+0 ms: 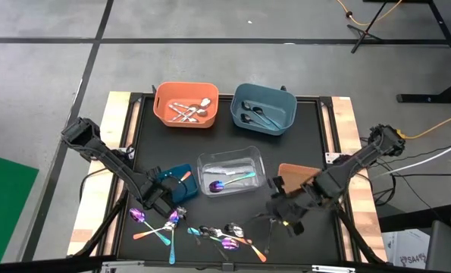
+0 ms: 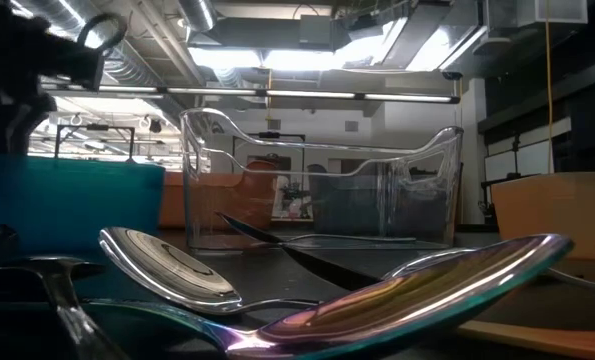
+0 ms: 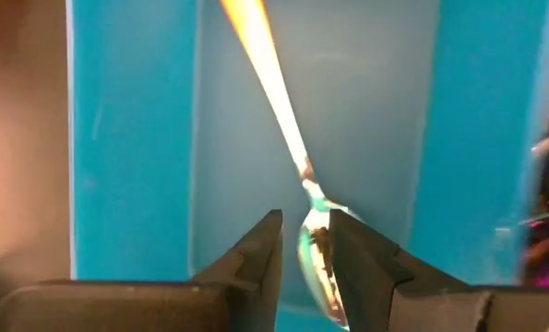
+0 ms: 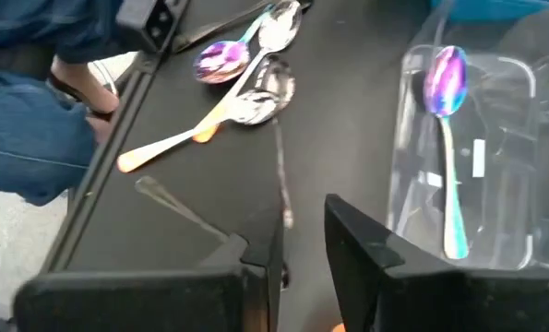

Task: Sort silverware by color (type)
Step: Put the black spoon into the light orange bin

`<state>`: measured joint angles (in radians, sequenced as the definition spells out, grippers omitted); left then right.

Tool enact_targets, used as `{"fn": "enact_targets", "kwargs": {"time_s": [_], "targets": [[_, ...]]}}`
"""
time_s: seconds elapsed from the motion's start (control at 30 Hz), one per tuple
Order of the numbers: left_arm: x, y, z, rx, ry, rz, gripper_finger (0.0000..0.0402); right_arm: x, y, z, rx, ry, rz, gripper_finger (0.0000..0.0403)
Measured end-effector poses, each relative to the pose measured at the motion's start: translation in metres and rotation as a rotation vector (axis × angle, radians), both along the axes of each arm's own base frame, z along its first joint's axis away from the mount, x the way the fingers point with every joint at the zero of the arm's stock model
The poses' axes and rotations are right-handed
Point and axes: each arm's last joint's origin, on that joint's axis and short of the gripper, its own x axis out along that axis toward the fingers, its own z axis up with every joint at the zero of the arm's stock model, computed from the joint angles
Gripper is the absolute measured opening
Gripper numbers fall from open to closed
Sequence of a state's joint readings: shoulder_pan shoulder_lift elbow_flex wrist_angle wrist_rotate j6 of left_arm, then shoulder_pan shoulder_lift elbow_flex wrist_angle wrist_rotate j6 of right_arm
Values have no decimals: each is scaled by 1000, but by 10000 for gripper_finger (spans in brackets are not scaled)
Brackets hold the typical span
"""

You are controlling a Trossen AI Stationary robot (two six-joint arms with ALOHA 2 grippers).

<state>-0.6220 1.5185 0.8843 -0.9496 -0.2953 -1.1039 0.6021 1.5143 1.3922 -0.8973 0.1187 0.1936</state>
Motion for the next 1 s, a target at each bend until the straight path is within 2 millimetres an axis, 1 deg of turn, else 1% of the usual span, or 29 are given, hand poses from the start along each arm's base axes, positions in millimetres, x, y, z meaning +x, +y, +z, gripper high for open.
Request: {"fn": "enact_targets", "kwargs": {"time_s": [0.13, 0.3, 0.47, 0.6, 0.77, 0.9, 1.0], "targets": [[6, -3, 10, 11, -41, -14, 85, -10, 13, 0, 25, 14, -40, 72], [11, -6, 20, 18, -76, -15, 85, -21, 24, -1, 80, 56, -113, 72], [17, -10, 31, -1, -116, -13, 85, -29, 34, -1, 159, 99, -194, 72], [24, -13, 44, 20, -187, -9, 85, -35, 40, -1, 250, 177, -243, 72], [30, -16, 56, 36, -253, -2, 85, -38, 43, -2, 373, 268, -438, 72], [30, -15, 57, 49, -265, 0, 85, -37, 42, -2, 457, 319, -617, 72], [30, -15, 57, 51, -267, 1, 85, -39, 41, -3, 487, 355, -723, 72]]}}
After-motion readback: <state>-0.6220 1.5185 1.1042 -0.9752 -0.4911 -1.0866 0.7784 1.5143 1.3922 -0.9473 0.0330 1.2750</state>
